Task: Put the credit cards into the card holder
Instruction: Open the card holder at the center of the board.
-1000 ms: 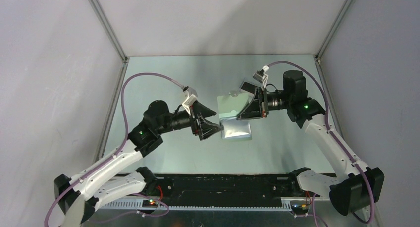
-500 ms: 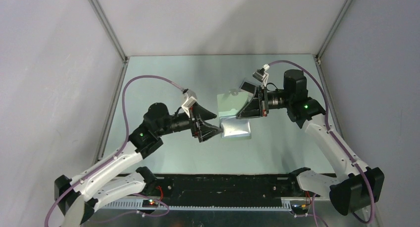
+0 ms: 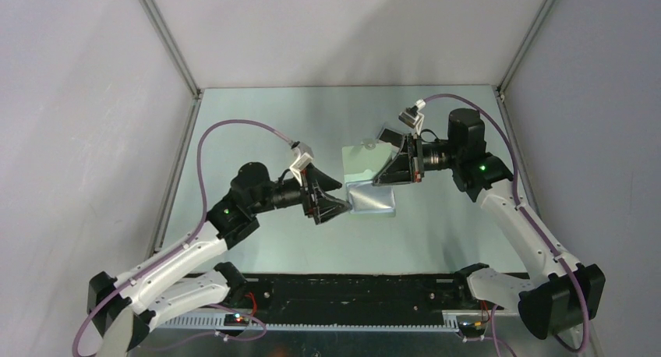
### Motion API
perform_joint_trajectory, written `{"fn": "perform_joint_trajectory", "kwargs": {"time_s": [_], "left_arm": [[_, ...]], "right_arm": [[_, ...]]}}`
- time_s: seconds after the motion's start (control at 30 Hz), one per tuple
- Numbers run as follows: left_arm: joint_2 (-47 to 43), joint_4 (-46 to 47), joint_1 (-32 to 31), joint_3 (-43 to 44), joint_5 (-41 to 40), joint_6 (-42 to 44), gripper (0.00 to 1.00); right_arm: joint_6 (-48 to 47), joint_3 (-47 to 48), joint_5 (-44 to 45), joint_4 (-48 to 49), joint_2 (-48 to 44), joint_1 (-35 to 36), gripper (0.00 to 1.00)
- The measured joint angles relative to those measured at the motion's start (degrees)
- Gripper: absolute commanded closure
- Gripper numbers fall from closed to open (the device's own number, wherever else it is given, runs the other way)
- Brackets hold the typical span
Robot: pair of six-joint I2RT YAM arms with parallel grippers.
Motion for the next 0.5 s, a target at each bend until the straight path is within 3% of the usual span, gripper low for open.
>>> {"fn": "perform_joint_trajectory", "kwargs": {"time_s": [0.5], "left_arm": [[1.62,4.68,-0.02,0.22,0.20,-2.08,0.17]], "right_arm": [[0.66,0.00,-0.46,0.55,0.00,0.07,1.00]]}}
